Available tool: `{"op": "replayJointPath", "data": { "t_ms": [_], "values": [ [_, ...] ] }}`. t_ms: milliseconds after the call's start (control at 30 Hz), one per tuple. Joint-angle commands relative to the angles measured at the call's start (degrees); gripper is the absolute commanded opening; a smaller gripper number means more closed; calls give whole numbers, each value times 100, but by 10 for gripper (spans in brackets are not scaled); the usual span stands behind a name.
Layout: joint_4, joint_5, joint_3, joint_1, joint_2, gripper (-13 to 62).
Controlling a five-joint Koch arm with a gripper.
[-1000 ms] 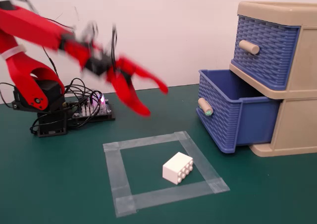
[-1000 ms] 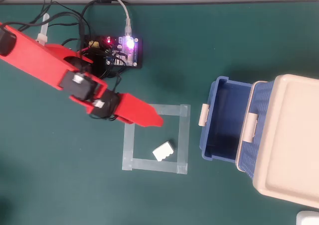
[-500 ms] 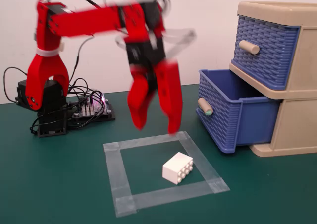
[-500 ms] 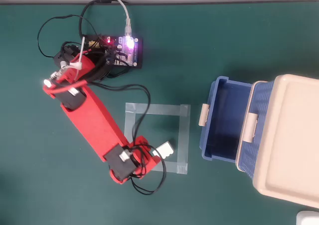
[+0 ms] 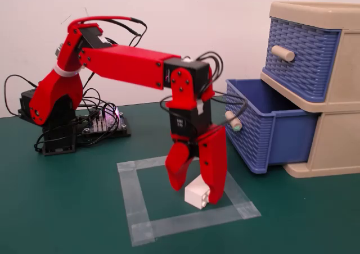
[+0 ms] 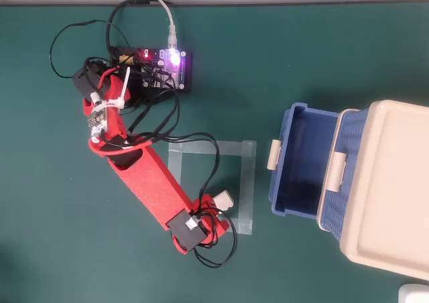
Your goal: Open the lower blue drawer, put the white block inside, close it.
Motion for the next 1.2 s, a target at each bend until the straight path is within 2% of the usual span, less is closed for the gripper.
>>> {"op": "replayJointPath", "data": {
  "t_ms": [0, 300, 400, 567, 667, 900, 1033, 1167],
  "values": [
    [-26, 439, -193, -70, 79, 337],
    [97, 466, -123, -413, 44, 297],
    [343, 466, -167, -457, 53, 185],
    [1072, 466, -202, -545, 167, -79],
    [1512, 457, -343, -510, 448, -82],
    [1556, 475, -809, -809, 1995, -82],
    [1011, 835, -1345, -2109, 1951, -82],
    [-97, 967, -1679, -2540, 1503, -82]
  ]
}}
